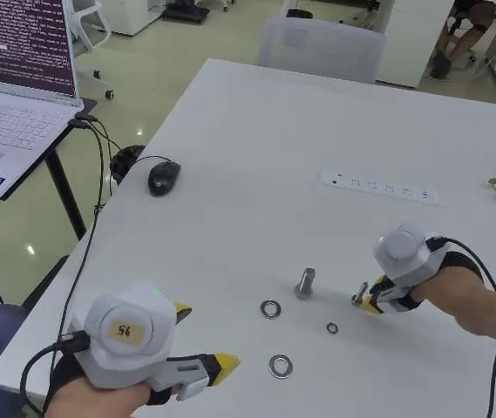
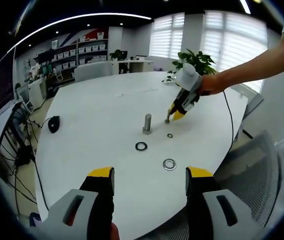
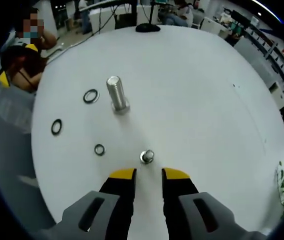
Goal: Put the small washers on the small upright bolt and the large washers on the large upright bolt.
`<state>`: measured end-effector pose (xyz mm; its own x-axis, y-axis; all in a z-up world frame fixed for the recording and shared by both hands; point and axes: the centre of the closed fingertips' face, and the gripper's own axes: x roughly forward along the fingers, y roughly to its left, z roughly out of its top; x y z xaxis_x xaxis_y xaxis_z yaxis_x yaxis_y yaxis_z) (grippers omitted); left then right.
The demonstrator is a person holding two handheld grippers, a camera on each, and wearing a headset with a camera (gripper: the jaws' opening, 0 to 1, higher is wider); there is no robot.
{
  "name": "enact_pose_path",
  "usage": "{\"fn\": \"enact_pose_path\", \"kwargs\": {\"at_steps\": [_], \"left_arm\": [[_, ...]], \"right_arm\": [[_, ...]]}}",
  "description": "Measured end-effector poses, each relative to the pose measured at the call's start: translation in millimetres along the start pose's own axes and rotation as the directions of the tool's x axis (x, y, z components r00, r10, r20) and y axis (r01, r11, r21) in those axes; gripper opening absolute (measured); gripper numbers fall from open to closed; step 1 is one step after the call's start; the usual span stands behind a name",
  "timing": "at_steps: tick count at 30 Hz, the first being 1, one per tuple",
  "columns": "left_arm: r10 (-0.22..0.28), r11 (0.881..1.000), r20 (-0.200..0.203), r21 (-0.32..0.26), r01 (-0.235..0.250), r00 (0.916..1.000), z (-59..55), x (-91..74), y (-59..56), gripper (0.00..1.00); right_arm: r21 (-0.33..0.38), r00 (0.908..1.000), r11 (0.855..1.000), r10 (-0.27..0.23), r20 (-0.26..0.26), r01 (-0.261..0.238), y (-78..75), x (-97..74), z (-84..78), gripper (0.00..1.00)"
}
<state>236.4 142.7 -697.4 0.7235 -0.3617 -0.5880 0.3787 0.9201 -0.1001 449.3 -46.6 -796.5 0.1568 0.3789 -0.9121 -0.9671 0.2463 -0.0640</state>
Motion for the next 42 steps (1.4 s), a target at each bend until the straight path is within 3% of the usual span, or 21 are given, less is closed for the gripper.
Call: {"fn": "enact_pose_path", "kwargs": {"at_steps": [3,6,11,13,18,30,42], "left_arm": [[-0.007,1.0,0.003,0.002,0.007,1.0,0.0,2.0,-3.0,0.57],[-0.018,1.0,-0.001,0.011,0.018,0.9998,-0.2,4.3,-7.2,0.57],[-0.032,0.999,-0.007,0.022,0.032,0.9995,0.2,6.3,-10.0,0.57],[-0.034,0.999,-0.007,0.026,0.035,0.9994,1.2,6.5,-10.2,0.57],[-0.036,0.999,-0.009,0.029,0.036,0.9993,2.1,6.2,-9.4,0.57],[-0.05,0.997,-0.022,0.05,0.051,0.9985,3.6,8.4,-14.8,0.57],[-0.06,0.997,-0.019,0.054,0.061,0.998,4.2,9.1,-19.8,0.57]], "right_arm": [[0.037,0.9997,0.999,0.001,0.025,-0.002,1.8,-7.7,-6.5,0.24],[0.028,0.9997,1.0,-0.001,0.024,0.0,6.5,-9.5,-14.7,0.24],[0.03,0.9997,0.999,0.018,0.019,-0.019,19.0,-6.8,-26.7,0.24],[0.054,0.9995,0.998,0.026,-0.019,-0.025,24.3,-3.0,-37.8,0.23],[0.071,0.9988,0.996,0.048,-0.01,-0.047,37.4,1.1,-41.5,0.23],[0.035,0.9959,0.995,0.09,0.005,-0.09,62.2,10.1,-33.4,0.23],[-0.08,0.9903,0.988,0.136,0.032,-0.133,82.5,20.4,-3.1,0.23]]}}
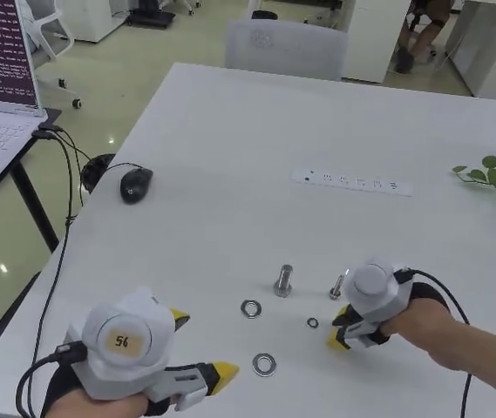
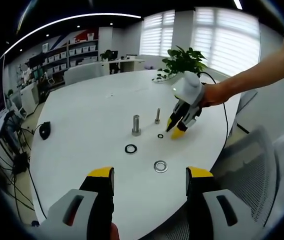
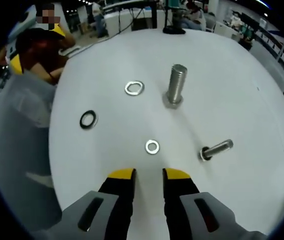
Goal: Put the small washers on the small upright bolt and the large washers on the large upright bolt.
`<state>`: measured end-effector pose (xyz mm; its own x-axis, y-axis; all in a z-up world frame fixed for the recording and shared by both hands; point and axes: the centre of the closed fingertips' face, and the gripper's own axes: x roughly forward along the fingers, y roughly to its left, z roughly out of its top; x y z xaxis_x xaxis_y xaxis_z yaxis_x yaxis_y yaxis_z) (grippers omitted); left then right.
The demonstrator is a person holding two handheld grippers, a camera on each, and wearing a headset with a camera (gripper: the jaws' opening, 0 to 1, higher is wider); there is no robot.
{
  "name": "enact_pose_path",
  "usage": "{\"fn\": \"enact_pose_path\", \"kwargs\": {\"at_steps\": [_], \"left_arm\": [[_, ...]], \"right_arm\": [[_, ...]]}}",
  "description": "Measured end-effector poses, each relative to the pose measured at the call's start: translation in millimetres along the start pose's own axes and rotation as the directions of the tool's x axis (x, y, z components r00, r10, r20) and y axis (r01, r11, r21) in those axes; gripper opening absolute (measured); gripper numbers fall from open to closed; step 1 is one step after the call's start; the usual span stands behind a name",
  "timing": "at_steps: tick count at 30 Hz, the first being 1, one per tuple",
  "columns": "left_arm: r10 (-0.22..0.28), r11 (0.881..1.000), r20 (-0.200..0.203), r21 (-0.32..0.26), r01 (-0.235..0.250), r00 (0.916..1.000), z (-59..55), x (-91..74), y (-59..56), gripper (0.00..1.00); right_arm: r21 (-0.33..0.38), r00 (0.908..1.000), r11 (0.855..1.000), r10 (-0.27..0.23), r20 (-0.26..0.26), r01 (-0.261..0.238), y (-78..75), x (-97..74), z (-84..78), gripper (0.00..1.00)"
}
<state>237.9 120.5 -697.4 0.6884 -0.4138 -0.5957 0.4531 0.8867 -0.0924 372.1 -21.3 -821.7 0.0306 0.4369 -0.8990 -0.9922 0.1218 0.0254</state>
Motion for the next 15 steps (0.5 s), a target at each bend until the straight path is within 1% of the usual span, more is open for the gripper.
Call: {"fn": "enact_pose_path", "kwargs": {"at_steps": [4,9,10,14,15], "left_arm": [[0.0,1.0,-0.001,0.005,0.0,1.0,0.7,-0.3,0.6,0.57],[0.002,1.0,0.001,0.003,-0.002,1.0,2.4,-0.9,1.8,0.57],[0.003,1.0,0.001,0.004,-0.003,1.0,2.0,-0.4,2.2,0.57],[0.004,1.0,0.004,-0.001,-0.004,1.0,1.8,-0.4,1.9,0.57],[0.006,1.0,0.003,-0.002,-0.006,1.0,0.9,-0.5,1.8,0.57]], "right_arm": [[-0.039,1.0,0.999,-0.002,-0.005,0.001,-0.9,5.4,7.6,0.23],[-0.021,1.0,1.0,-0.003,-0.005,0.003,-7.4,10.5,16.5,0.2],[-0.034,0.9999,0.999,-0.007,-0.008,0.007,-7.6,11.4,17.4,0.2],[-0.08,0.9999,0.997,0.004,-0.017,-0.005,-5.5,12.6,18.5,0.2],[-0.078,0.9998,0.997,0.006,-0.017,-0.007,-5.2,12.3,18.3,0.2]]}}
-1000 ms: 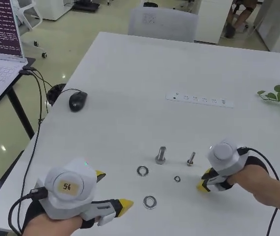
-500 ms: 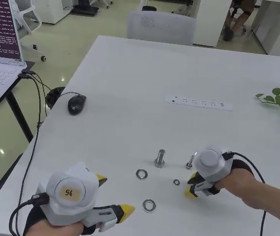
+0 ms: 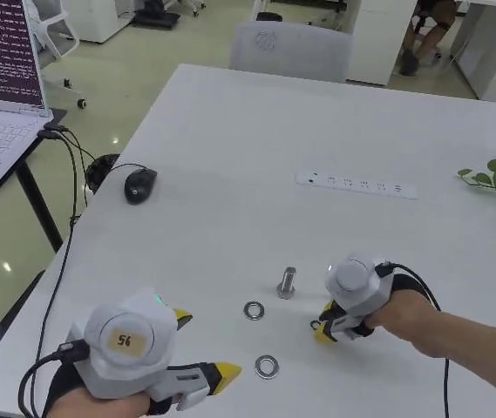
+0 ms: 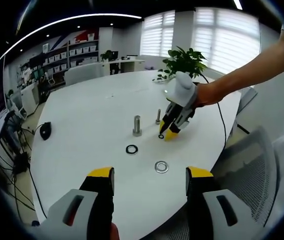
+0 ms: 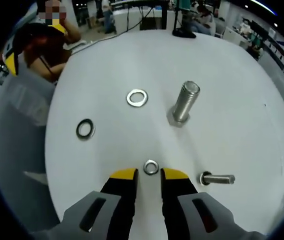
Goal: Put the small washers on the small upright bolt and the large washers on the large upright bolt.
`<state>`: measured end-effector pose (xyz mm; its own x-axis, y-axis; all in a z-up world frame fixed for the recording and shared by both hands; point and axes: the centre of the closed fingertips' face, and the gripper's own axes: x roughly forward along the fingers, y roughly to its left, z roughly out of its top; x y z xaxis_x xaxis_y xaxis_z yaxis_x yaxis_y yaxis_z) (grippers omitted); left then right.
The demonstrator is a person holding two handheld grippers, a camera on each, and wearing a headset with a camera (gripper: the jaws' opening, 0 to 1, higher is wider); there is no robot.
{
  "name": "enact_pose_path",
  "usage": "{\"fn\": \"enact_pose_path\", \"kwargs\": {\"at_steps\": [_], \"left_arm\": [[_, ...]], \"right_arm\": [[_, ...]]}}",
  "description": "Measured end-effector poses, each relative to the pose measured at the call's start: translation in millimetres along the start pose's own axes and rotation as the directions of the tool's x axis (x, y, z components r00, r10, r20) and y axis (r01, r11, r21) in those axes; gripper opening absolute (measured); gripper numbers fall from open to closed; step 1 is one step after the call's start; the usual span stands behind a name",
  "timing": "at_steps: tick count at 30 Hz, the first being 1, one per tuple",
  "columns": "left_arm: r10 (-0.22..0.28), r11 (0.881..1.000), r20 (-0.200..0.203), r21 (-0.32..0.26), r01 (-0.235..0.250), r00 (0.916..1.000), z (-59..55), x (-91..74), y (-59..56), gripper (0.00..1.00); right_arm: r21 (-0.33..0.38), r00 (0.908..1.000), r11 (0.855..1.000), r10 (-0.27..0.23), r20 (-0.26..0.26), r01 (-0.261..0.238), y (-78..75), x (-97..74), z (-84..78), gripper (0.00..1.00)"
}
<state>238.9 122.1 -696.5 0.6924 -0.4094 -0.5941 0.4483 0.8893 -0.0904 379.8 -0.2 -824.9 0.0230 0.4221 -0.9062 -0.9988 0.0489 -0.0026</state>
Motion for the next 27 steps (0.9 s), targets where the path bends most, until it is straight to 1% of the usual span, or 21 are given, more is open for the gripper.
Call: {"fn": "enact_pose_path", "kwargs": {"at_steps": [4,6,9,11,14,18,27], "left_arm": [[-0.001,1.0,-0.004,-0.004,0.001,1.0,-2.9,0.6,-1.1,0.57],[-0.001,1.0,-0.006,-0.004,0.001,1.0,-3.0,0.2,-2.0,0.57],[0.0,1.0,-0.003,-0.007,0.0,1.0,-2.8,0.4,-1.6,0.57],[0.0,1.0,-0.004,-0.006,0.0,1.0,-3.1,0.9,-1.3,0.57],[-0.002,1.0,-0.004,-0.006,0.002,1.0,-2.3,1.5,-2.3,0.57],[-0.004,1.0,0.0,-0.002,0.004,1.0,-0.5,1.8,-3.1,0.57],[0.008,1.0,-0.003,-0.009,-0.008,1.0,-4.6,-1.7,0.8,0.57]], "right_arm": [[-0.005,0.9999,1.0,0.008,-0.008,-0.008,0.2,0.2,0.5,0.19],[-0.026,0.9998,1.0,0.009,-0.019,-0.01,0.5,0.1,0.3,0.19],[-0.026,0.9995,1.0,0.014,-0.029,-0.015,-0.3,0.5,0.9,0.19],[-0.031,0.9993,0.999,0.008,-0.035,-0.009,-1.0,0.9,1.2,0.18],[-0.011,0.9994,1.0,0.001,-0.035,-0.001,-3.6,2.1,3.1,0.15],[-0.013,0.9993,1.0,0.0,-0.038,-0.001,-3.6,2.4,3.2,0.14],[0.012,0.9996,1.0,-0.011,-0.027,0.012,-2.7,1.3,3.3,0.14]]}}
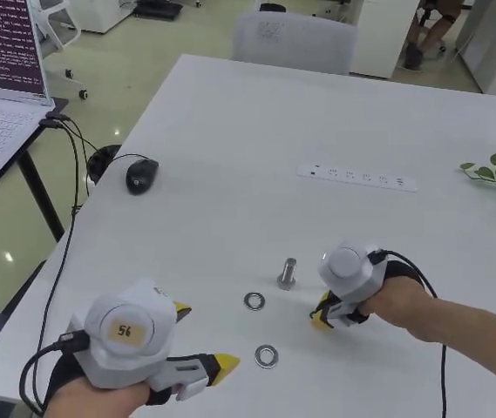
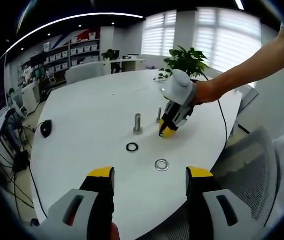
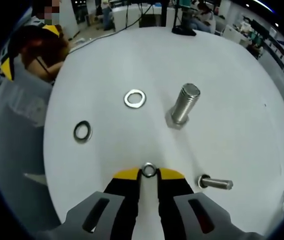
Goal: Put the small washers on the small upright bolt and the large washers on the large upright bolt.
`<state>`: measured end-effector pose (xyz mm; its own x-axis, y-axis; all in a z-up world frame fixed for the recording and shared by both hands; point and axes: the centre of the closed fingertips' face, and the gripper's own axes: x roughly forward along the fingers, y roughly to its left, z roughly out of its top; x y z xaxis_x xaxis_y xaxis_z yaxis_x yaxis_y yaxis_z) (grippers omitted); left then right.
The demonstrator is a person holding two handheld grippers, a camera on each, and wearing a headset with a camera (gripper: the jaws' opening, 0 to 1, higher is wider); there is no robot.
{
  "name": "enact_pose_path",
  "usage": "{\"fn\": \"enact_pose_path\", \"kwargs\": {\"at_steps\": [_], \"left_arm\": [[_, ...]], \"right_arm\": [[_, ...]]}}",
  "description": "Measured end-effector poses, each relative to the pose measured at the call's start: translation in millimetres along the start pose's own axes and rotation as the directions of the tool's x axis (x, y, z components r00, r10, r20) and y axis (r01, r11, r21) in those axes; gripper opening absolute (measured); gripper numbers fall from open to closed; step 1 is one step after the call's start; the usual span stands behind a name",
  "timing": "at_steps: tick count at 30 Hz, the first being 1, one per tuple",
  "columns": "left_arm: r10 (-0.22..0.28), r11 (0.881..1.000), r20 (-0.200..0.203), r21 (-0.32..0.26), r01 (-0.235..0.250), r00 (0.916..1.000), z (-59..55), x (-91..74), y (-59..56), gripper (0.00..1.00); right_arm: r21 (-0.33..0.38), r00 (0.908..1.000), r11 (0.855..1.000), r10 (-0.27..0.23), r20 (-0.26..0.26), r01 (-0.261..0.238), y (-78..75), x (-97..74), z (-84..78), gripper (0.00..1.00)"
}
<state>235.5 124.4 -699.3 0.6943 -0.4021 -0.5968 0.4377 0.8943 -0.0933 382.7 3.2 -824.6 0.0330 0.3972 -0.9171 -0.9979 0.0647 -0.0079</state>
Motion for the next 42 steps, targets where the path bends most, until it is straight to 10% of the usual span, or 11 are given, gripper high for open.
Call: {"fn": "enact_pose_path", "kwargs": {"at_steps": [22,42], "left_arm": [[-0.007,1.0,0.002,0.004,0.007,1.0,2.0,1.9,-2.2,0.57],[0.002,1.0,0.001,-0.001,-0.002,1.0,1.7,0.5,1.8,0.57]], "right_arm": [[-0.237,0.9921,0.965,0.092,-0.085,-0.11,4.6,-0.6,-0.4,0.19],[-0.143,0.9973,0.988,0.06,-0.044,-0.065,5.3,0.0,-1.6,0.13]]}}
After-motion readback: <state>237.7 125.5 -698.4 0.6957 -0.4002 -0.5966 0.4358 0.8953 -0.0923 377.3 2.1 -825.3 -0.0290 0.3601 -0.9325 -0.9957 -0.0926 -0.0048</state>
